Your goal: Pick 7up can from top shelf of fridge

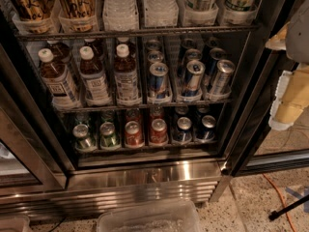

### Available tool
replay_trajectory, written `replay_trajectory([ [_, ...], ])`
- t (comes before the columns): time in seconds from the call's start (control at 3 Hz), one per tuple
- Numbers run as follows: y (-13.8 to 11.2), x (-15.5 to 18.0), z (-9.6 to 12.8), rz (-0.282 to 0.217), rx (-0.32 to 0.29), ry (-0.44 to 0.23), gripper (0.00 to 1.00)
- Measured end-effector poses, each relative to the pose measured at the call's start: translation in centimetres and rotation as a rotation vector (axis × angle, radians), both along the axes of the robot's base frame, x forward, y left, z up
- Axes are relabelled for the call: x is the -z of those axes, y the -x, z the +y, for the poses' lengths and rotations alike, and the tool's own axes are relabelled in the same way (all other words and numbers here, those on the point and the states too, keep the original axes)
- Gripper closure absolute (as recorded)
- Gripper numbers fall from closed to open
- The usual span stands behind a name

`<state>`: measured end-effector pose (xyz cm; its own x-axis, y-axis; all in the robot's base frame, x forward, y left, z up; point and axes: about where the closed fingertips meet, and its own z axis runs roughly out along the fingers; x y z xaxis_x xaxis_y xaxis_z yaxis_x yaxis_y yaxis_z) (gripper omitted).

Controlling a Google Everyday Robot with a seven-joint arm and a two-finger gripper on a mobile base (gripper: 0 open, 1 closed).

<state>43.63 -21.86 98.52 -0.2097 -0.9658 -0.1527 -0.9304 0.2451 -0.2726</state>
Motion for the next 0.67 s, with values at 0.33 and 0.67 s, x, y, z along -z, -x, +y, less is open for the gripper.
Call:
replay_trajectory([
  [0.33, 0.5, 0.5, 2.1, 0.001, -0.008, -0.018, 0.0],
  [0.67, 1.3, 1.8, 4.9, -0.007, 0.002, -0.142, 0.0],
])
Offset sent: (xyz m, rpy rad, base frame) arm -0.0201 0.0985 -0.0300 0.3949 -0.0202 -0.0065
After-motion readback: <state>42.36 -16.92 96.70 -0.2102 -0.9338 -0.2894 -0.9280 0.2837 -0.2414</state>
